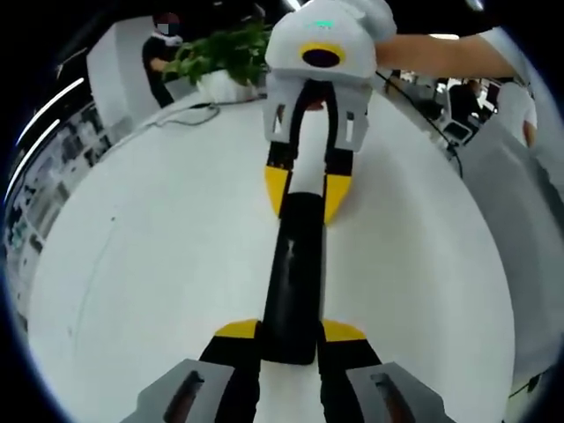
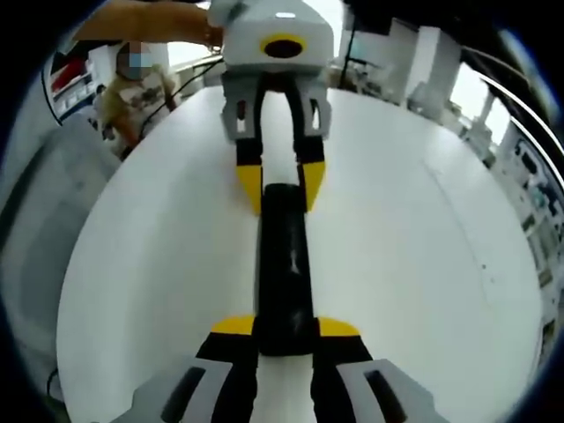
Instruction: Press the specified remote control buttons in sequence, fully releasing each button before pressing the next.
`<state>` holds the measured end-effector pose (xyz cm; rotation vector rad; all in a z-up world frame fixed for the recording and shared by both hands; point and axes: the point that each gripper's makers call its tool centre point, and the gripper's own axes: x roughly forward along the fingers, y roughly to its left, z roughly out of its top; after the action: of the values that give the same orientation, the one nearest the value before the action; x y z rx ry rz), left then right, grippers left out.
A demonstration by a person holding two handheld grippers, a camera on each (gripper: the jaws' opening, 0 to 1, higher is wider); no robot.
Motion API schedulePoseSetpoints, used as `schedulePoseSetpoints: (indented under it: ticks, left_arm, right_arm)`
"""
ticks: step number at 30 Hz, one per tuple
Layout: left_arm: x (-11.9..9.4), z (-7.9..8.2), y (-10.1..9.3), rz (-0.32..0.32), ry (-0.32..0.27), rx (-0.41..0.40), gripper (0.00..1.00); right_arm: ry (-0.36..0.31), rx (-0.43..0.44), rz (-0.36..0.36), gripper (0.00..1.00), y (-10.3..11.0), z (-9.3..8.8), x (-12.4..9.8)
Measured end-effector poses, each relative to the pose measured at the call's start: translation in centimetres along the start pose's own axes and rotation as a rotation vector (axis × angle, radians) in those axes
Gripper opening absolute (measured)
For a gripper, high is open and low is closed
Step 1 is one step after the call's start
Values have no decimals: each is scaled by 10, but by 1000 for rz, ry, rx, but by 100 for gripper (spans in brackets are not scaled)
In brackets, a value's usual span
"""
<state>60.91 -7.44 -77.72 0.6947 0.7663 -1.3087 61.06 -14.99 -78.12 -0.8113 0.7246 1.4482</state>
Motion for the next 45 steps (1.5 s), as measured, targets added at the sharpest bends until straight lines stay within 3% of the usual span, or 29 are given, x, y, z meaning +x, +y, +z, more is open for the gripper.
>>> schedulePoseSetpoints:
  ticks: [13,30,45]
  left_arm:
    - [-9,13,-29,6,-30,13,23]
    - [-28,25,-93,21,-53,-3,23]
    - [-25,22,-144,1,-42,-16,23]
  right_arm:
    - [-2,9,-15,19,33,0,-18]
    - [9,-19,-29,19,96,9,-42]
    - [23,-22,-20,19,145,2,-39]
